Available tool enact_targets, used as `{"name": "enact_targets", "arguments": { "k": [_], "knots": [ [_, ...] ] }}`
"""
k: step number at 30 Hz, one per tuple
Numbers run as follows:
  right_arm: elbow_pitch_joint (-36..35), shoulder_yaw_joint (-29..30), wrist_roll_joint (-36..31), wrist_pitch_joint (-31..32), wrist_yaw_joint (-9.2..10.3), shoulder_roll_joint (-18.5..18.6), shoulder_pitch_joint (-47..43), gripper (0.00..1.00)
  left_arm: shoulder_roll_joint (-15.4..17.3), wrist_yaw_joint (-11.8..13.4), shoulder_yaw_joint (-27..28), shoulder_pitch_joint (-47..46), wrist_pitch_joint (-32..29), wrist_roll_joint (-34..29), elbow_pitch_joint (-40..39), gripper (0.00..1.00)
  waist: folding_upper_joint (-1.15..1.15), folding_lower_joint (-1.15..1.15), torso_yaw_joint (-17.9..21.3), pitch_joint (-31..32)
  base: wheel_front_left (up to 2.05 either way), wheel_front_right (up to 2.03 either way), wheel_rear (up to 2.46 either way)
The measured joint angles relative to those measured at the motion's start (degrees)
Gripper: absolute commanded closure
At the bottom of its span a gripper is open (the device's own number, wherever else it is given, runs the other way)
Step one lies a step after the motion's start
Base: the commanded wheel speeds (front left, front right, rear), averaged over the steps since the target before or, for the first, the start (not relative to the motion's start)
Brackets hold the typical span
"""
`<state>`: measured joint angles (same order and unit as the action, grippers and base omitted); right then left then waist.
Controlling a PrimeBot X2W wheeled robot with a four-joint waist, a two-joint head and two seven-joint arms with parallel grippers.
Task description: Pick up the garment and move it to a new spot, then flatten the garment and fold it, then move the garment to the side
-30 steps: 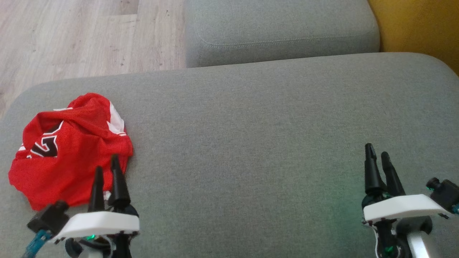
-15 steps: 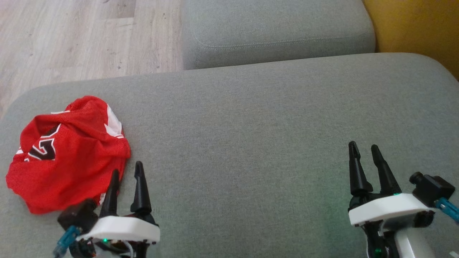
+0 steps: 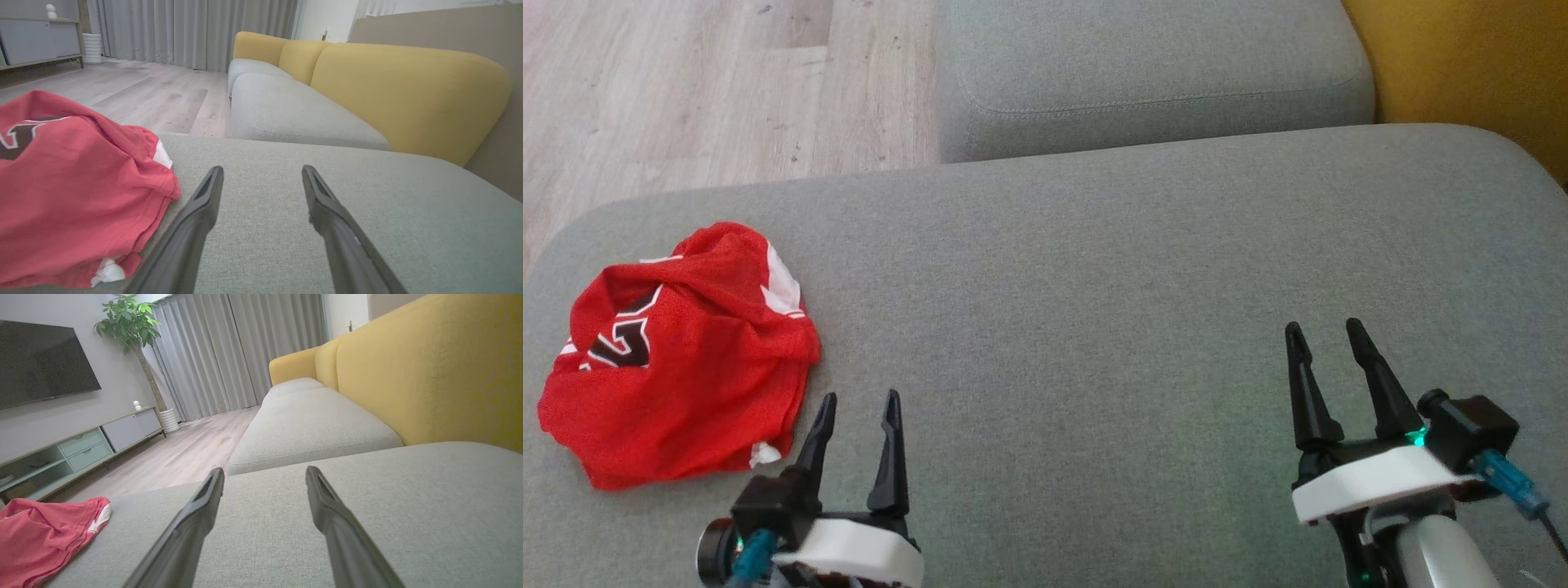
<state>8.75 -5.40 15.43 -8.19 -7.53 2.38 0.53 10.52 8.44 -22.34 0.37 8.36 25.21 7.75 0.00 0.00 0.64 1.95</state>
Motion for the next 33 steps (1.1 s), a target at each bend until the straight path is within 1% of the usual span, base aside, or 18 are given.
{"name": "enact_targets", "arguments": {
  "k": [4,6,12,16,18,23,26,30,33],
  "knots": [
    [-0.3,-0.5,-3.1,-0.6,0.00,0.0,0.0,0.00,0.3,1.2,-1.4,0.0,0.4,-1.7,0.3,0.00,0.00,0.00,0.1,0.1,0.00,0.00,0.00],
    [-0.5,-0.5,-3.5,-1.1,0.00,0.0,0.0,0.00,0.3,1.6,-1.7,0.0,0.9,-2.1,0.2,0.00,0.00,0.00,0.2,0.1,0.00,0.00,0.00],
    [-0.4,-0.2,-4.0,-2.0,0.00,0.0,-0.1,0.00,0.2,1.6,-1.7,0.0,1.8,-3.6,-0.9,0.00,0.00,0.00,0.2,0.3,0.00,0.00,0.00],
    [-0.4,-0.8,-3.7,-2.6,0.00,0.0,-0.2,0.00,-0.5,1.5,-0.9,0.1,2.5,-4.0,-1.9,0.00,0.00,0.00,0.2,0.5,0.00,0.00,0.00],
    [-0.4,-1.3,-2.8,-3.0,0.00,0.0,-0.3,0.00,-1.4,0.2,0.6,0.4,2.9,-4.1,-2.9,0.00,0.00,0.00,0.2,0.5,0.00,0.00,0.00],
    [0.9,-1.6,0.5,-3.9,0.00,0.0,-1.3,0.00,-4.3,-4.2,4.4,2.5,3.8,-4.1,-4.4,0.00,0.00,0.00,0.1,0.6,0.00,0.00,0.00],
    [2.1,-1.6,2.1,-4.3,0.00,0.0,-2.3,0.00,-5.8,-6.7,6.9,3.7,4.0,-5.2,-4.5,0.00,0.00,0.00,0.1,0.8,0.00,0.00,0.00],
    [3.5,-1.8,3.7,-5.0,0.00,0.0,-2.4,0.00,-6.7,-9.8,9.2,4.8,4.9,-7.3,-4.0,0.00,0.00,0.00,0.5,0.9,0.00,0.00,0.00],
    [4.2,-2.4,2.4,-5.2,0.00,0.0,-2.4,0.00,-7.1,-11.0,9.7,4.9,5.4,-9.8,-2.7,0.00,0.00,0.00,0.7,1.1,0.00,0.00,0.00]
  ]
}}
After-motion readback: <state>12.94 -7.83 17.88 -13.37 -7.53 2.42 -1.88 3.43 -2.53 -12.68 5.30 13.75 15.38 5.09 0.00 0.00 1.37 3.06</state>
